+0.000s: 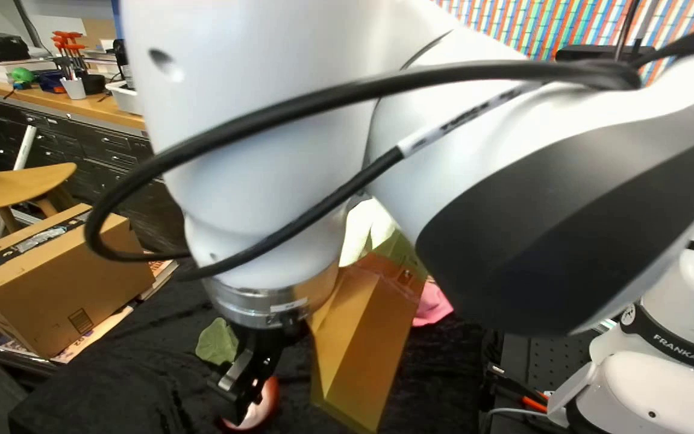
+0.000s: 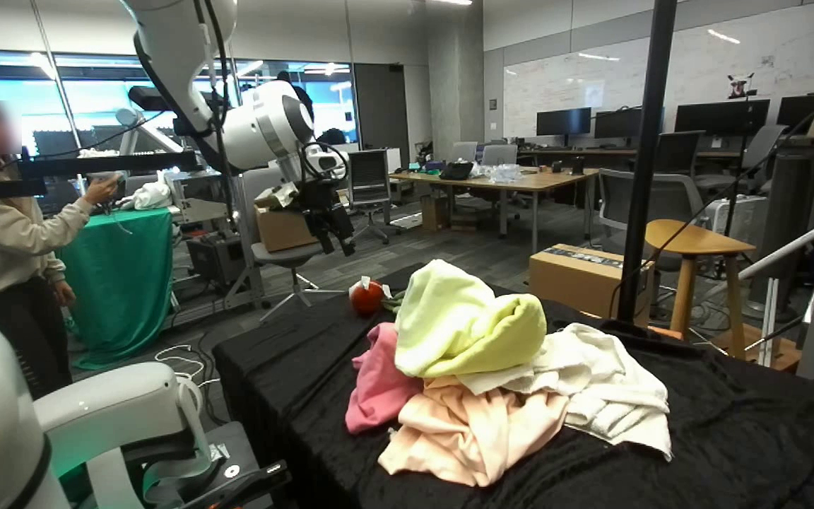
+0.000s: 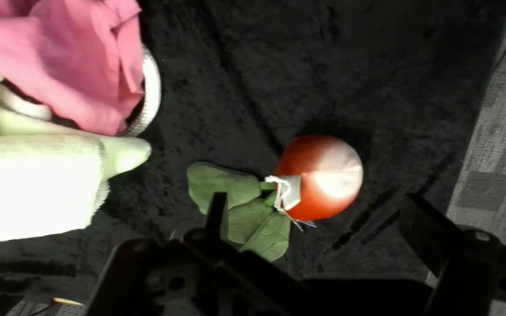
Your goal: Place the t-shirts, towels and radish in a pile on the table
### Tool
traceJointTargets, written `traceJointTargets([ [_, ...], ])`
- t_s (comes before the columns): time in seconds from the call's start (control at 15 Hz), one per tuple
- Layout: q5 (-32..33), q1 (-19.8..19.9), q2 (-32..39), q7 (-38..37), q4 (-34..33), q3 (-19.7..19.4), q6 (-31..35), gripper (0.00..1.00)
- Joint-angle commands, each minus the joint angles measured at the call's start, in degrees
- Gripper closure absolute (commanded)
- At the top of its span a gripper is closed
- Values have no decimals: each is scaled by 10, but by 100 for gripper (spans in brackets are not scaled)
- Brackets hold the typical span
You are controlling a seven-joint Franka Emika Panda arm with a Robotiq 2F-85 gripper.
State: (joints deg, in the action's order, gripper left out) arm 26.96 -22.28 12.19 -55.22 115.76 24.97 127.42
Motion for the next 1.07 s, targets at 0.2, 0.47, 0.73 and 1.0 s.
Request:
traceJointTargets([
  [0.2, -76, -55, 100, 42, -86, -39, 35, 0],
  [0.47, -111, -73, 142, 67, -115, -57, 45, 0],
  [0.73, -127, -86, 168, 80, -139, -80, 48, 0],
  [1.0, -116, -96, 182, 76, -154, -109, 47, 0],
])
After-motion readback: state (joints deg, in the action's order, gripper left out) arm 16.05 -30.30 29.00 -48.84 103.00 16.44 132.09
